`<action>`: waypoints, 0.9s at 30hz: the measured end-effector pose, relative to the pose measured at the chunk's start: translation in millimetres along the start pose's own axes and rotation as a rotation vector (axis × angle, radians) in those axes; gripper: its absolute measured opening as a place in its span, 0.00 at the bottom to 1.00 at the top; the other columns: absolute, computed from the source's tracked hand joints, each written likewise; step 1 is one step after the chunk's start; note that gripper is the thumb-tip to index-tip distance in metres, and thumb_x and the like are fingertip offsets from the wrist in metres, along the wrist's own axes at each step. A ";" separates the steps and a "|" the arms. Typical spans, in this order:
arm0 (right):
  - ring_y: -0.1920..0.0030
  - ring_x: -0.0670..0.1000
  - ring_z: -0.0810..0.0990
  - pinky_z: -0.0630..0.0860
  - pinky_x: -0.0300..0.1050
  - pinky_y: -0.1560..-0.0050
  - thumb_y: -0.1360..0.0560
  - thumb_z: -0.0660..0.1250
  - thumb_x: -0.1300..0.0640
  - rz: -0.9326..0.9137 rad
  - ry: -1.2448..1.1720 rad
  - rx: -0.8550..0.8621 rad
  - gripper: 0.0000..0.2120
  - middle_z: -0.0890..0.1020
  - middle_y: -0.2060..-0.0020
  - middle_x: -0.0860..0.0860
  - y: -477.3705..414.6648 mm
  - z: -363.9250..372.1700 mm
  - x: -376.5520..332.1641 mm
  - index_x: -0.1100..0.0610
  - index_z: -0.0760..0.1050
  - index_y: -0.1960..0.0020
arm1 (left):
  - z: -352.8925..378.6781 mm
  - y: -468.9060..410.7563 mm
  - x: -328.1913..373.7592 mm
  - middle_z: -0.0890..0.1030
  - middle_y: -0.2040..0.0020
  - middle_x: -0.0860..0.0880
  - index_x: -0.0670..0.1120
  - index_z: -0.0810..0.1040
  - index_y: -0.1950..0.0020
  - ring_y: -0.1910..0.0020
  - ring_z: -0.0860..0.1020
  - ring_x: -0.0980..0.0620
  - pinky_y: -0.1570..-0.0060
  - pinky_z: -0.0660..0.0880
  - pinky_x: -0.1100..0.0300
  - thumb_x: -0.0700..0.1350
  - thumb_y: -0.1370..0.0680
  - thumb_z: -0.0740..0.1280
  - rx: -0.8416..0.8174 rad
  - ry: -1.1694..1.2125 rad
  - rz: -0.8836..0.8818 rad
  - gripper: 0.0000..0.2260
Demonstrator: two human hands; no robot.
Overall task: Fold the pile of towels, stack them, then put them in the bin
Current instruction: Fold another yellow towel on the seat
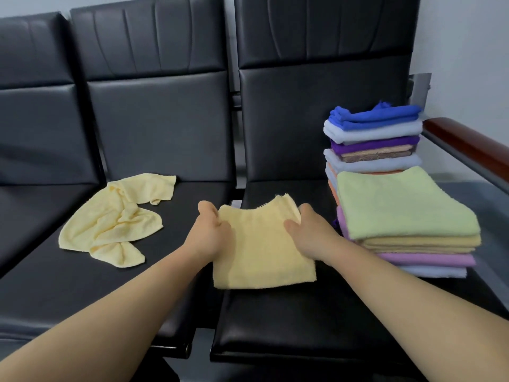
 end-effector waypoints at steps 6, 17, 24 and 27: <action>0.56 0.48 0.77 0.69 0.45 0.63 0.15 0.59 0.47 -0.124 -0.129 0.194 0.16 0.78 0.51 0.49 23.6 -81.5 -22.0 0.54 0.67 0.33 | -21.9 19.5 75.8 0.67 0.59 0.50 0.46 0.61 0.50 0.63 0.66 0.53 0.65 0.65 0.57 0.39 0.20 0.58 0.135 0.074 0.132 0.05; 0.57 0.46 0.75 0.67 0.46 0.62 0.18 0.63 0.46 -0.009 -0.137 0.441 0.10 0.78 0.52 0.46 33.0 -246.5 79.0 0.50 0.71 0.41 | 91.1 14.8 233.3 0.66 0.57 0.50 0.46 0.60 0.48 0.62 0.64 0.53 0.67 0.65 0.58 0.38 0.21 0.55 -0.049 0.187 0.201 0.06; 0.59 0.48 0.75 0.68 0.45 0.63 0.20 0.68 0.42 0.093 -0.022 0.449 0.15 0.80 0.52 0.49 7.2 -255.5 142.9 0.53 0.74 0.46 | 163.4 -3.5 232.6 0.68 0.59 0.50 0.43 0.58 0.48 0.64 0.66 0.53 0.64 0.66 0.55 0.39 0.21 0.60 -0.038 -0.009 0.167 0.09; 0.56 0.50 0.76 0.68 0.45 0.64 0.21 0.67 0.38 0.143 0.005 0.438 0.21 0.80 0.48 0.50 3.5 -254.7 158.6 0.54 0.74 0.41 | 178.1 -9.9 219.7 0.70 0.59 0.49 0.43 0.59 0.49 0.64 0.69 0.51 0.65 0.67 0.54 0.41 0.21 0.60 -0.046 -0.063 0.149 0.09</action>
Point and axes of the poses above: each hand's wrist, its own y-axis away from the middle knuckle, its own z-axis out of the palm, x = y × z, the point moved 10 cm from there along -y, towards the middle knuckle
